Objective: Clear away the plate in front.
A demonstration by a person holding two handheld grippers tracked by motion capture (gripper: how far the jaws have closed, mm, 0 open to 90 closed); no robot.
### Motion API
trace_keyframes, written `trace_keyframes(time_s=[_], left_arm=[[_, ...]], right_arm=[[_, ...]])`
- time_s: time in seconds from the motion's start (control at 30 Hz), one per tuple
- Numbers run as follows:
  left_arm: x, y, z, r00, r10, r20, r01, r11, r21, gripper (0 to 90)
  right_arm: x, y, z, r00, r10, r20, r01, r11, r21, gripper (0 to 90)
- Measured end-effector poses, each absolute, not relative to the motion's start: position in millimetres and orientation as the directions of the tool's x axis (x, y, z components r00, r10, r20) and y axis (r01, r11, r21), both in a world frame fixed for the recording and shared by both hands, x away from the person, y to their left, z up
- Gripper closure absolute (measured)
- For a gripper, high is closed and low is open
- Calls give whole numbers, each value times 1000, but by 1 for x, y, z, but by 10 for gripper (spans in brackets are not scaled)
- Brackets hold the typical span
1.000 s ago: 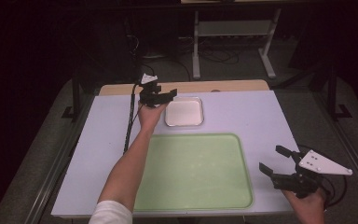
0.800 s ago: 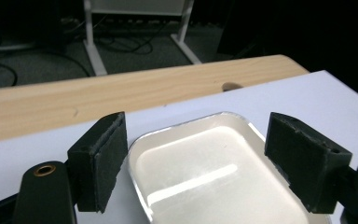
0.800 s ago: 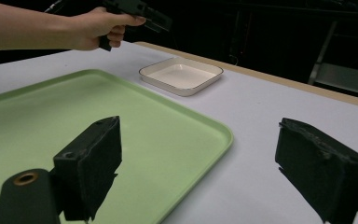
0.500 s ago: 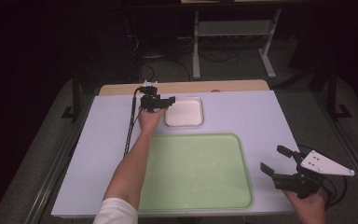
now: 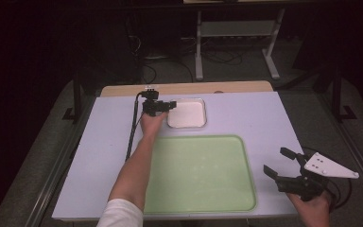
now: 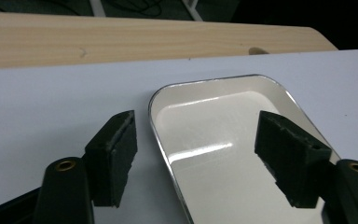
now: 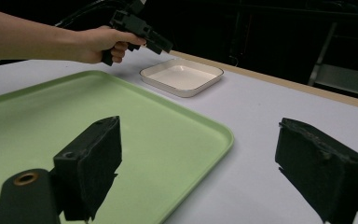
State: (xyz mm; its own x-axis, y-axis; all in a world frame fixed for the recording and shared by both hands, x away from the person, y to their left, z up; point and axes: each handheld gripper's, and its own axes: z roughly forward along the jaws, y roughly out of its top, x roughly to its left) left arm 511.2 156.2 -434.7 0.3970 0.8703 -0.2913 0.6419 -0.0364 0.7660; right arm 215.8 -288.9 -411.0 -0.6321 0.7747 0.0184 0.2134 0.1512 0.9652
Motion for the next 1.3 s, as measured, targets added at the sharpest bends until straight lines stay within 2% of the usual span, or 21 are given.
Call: trace_keyframes(time_s=[0.1,0.57,1.0,1.3], left_arm=[[512,158,-441,364,875,-319,669,-8,743,351],[509,154,-452,318,894,-315,731,-20,682,549],[505,154,-454,288,907,-308,746,-11,666,660],[499,147,-453,257,932,-256,743,-21,669,720]], right_arm=[[216,-289,-411,-633,774,19,214,151,965,137],[216,-287,-411,-637,771,21,215,152,965,137],[217,-285,-411,-641,767,21,215,153,965,137],[217,-284,-411,-643,765,17,210,155,965,137]])
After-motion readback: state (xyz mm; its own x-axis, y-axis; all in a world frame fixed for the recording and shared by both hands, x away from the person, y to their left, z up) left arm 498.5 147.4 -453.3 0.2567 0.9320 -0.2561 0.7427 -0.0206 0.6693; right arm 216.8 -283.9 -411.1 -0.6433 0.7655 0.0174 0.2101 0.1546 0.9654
